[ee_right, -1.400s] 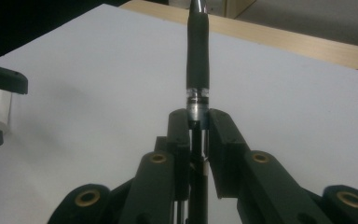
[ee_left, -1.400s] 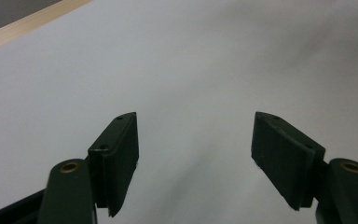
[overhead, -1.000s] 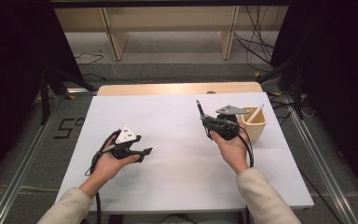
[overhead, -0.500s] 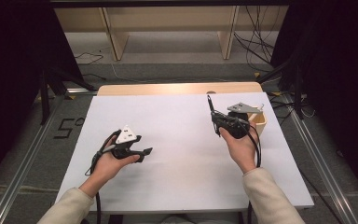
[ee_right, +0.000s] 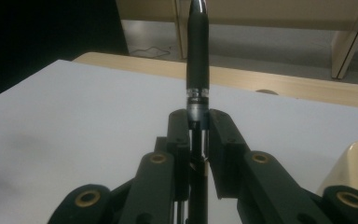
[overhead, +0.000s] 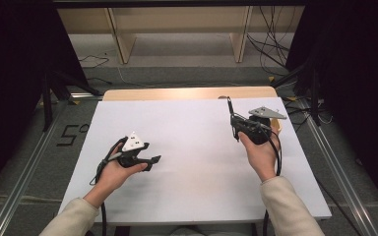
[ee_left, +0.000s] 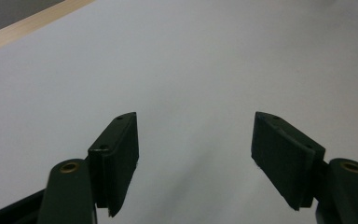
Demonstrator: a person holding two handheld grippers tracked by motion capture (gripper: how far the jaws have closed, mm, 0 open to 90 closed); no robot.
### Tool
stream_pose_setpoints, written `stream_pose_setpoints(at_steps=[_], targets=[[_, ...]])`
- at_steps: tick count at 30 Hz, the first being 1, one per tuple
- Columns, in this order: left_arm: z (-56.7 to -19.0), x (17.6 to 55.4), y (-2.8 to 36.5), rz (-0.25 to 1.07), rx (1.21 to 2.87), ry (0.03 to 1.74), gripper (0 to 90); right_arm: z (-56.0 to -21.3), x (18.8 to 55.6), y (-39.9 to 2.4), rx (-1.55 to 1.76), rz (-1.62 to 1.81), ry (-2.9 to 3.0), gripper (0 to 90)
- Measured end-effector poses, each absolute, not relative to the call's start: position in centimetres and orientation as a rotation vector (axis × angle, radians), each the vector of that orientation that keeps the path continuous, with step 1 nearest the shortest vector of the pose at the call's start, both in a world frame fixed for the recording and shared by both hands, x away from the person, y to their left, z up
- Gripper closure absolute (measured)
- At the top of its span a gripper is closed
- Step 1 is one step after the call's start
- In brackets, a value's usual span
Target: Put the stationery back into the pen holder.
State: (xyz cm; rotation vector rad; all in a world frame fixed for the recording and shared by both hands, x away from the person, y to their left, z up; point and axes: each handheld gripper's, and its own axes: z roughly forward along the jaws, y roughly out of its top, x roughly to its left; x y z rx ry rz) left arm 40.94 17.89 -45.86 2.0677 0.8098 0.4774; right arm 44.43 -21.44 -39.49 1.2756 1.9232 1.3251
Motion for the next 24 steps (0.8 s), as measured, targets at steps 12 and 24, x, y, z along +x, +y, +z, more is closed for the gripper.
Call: stream_pose_setpoints(at_steps=[12,24], targets=[[-45.8,40.9,17.9,0.480,2.068,0.810,32.3,-38.9,44.4,-22.6,1.295,1.331,1.872,80.0],[-45.8,40.9,17.9,0.480,2.068,0.809,32.3,-38.6,44.5,-23.3,1.306,1.334,1.841,80.0]])
